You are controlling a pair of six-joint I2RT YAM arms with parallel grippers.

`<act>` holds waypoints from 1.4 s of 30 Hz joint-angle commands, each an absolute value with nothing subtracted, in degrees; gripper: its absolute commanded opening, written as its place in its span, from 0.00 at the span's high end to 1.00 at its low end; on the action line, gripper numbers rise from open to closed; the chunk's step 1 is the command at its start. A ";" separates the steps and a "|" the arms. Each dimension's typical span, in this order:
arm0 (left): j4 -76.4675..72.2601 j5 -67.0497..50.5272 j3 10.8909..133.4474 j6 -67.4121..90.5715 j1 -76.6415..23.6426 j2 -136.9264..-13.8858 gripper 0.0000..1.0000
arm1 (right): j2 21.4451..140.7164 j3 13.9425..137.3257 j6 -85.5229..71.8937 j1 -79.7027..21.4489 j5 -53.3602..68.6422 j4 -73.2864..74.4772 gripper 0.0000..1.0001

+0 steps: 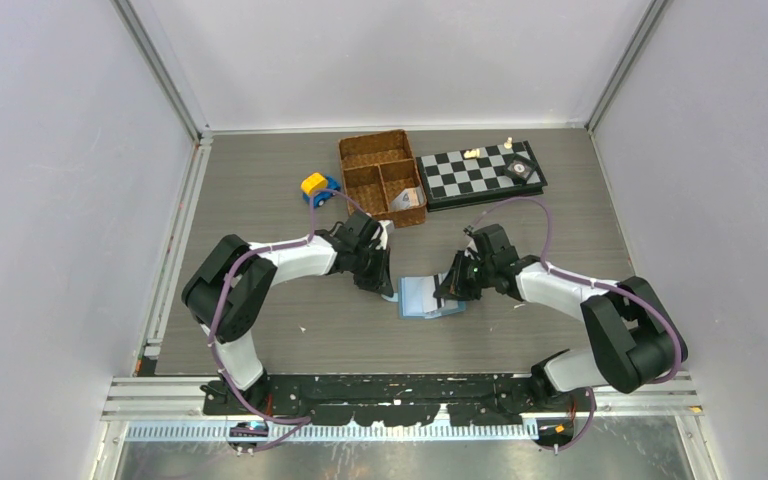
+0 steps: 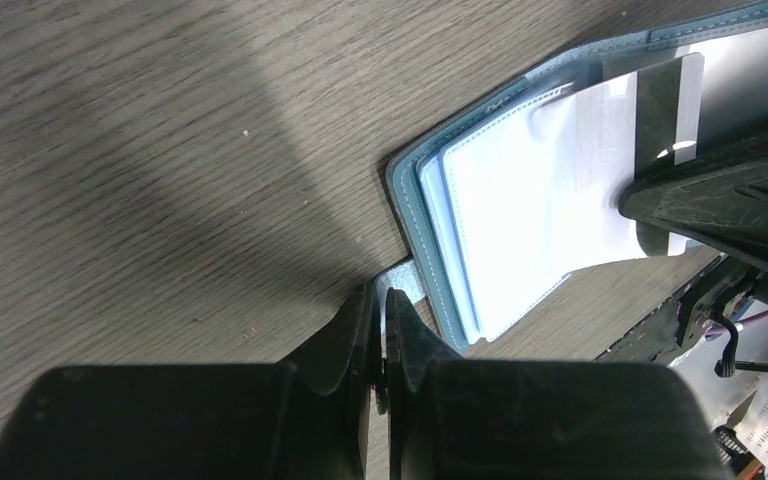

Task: Put the credit cards into the card holder
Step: Insert the credit card into the card holder.

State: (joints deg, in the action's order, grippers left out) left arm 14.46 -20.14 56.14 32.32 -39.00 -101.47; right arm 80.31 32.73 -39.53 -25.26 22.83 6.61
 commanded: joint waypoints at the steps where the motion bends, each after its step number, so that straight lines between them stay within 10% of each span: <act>1: 14.40 -17.31 56.69 30.60 -39.31 -103.10 1.00 | 81.90 30.44 -39.87 -25.39 19.09 8.62 0.99; 22: 14.07 -17.70 56.49 31.05 -39.38 -102.66 1.00 | 75.34 34.08 -37.83 -26.40 13.37 18.17 0.63; 42: 13.44 -18.72 56.49 31.19 -39.79 -102.92 1.00 | 80.42 37.75 -39.18 -31.04 12.13 15.59 0.66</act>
State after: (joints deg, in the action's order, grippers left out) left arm 13.82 -20.10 56.14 32.34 -39.29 -101.51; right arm 79.44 35.62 -39.35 -30.30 13.65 16.34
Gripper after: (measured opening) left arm 0.077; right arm 0.347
